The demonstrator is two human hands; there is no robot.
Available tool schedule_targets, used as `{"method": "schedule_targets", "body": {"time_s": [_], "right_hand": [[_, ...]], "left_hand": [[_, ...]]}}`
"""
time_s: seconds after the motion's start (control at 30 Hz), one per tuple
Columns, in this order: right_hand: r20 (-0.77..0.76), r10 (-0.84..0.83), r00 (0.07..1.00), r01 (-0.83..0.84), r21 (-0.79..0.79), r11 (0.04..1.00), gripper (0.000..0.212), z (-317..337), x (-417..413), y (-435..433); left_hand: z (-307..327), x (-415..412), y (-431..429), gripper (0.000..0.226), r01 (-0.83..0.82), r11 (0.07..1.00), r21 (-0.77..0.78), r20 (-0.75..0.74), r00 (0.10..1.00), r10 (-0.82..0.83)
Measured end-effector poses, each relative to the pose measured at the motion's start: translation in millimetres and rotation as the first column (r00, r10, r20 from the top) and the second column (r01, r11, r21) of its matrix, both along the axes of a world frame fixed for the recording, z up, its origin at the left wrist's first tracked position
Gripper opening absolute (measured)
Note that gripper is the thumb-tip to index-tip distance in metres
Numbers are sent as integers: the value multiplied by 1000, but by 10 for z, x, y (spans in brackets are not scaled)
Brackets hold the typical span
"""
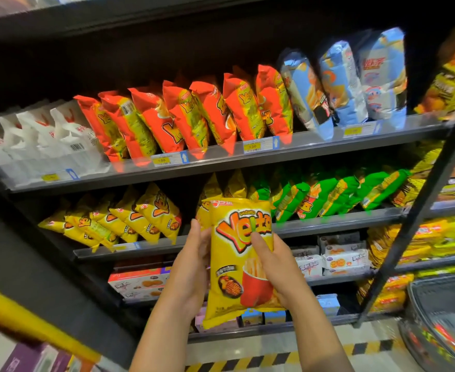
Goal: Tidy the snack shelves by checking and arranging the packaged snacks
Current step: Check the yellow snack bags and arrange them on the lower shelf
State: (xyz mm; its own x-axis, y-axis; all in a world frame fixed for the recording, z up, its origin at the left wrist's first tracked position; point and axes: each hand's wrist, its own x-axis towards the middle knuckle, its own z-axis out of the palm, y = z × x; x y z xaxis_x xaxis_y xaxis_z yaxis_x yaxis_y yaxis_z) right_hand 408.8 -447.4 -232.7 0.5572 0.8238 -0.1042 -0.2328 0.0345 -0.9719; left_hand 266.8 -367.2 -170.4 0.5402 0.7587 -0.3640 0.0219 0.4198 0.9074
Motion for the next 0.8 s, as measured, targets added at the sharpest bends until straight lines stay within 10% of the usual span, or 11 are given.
{"method": "schedule_targets", "body": {"time_s": [0.3,0.6,0.8], "right_hand": [[-301,30,953,-11,65,998,66,-53,94,-203],[-68,-59,996,62,44,997,71,166,-48,-203],[152,-4,988,13,-54,998,66,334,-129,-194]], "left_hand": [[198,-86,-110,74,-1,996,-91,147,989,15],[246,6,-270,66,249,958,145,-76,968,-240],[115,59,-278,81,117,941,317,-255,966,-34]]}}
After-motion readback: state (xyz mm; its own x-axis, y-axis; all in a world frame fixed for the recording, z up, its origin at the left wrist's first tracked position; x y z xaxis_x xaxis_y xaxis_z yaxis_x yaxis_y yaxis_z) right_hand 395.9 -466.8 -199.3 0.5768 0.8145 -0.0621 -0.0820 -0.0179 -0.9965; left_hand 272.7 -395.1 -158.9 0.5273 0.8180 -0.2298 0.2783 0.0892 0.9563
